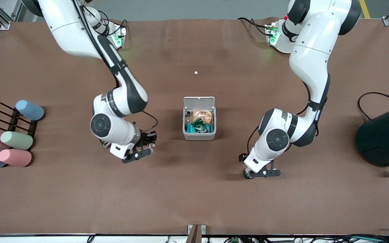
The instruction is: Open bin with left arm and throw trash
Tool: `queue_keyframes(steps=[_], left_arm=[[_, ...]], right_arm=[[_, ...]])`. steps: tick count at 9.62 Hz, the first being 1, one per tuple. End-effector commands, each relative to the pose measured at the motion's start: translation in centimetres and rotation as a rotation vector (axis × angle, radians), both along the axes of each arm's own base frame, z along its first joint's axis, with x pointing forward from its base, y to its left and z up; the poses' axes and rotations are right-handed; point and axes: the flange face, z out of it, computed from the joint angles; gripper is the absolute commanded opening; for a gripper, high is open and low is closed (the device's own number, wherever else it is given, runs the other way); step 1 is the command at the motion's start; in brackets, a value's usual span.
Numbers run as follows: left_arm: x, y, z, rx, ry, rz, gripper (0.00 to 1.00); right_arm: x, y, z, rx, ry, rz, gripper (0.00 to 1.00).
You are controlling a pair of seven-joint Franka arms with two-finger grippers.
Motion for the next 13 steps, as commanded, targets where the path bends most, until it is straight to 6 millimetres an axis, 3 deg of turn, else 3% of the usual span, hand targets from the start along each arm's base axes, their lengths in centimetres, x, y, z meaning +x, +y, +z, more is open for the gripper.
queue_keyframes(steps=[1,3,5,8,10,11,12,13], left_arm=[[1.5,-0.1,-0.2,0.007,-0.056,-0.021,0.99],[2.0,-0.9,0.0,0.002,-0.081,-0.033,0.99],[2.4,-1.1,-0.3,-0.011,-0.113,-0.042,0.99],[2.7,-0.9,-1.5,-0.018,-0.133,-0.052,0.94],[3.0,-1.1,-1.0,-0.023,-0.146,-0.053,0.69],[3.0,-1.1,-1.0,-0.023,-0.147,-0.054,0.57],[3.0,-1.1,-0.9,-0.024,-0.149,-0.056,0.28],[3.0,-1.1,-0.9,-0.023,-0.149,-0.059,0.15]], right_arm=[[-1.7,5.4,3.5,0.034,0.012,-0.127,0.29],[-3.0,8.3,4.5,0.04,0.024,-0.186,0.29],[-6.8,13.6,4.6,0.033,0.048,-0.224,0.29],[-9.9,17.2,4.3,0.021,0.077,-0.254,0.32],[-10.4,17.8,3.9,0.019,0.073,-0.253,0.46],[-10.2,17.8,4.0,0.027,0.066,-0.263,0.71],[-9.8,17.6,4.1,0.033,0.064,-0.297,0.83],[-9.5,17.3,4.2,0.035,0.062,-0.307,0.92]])
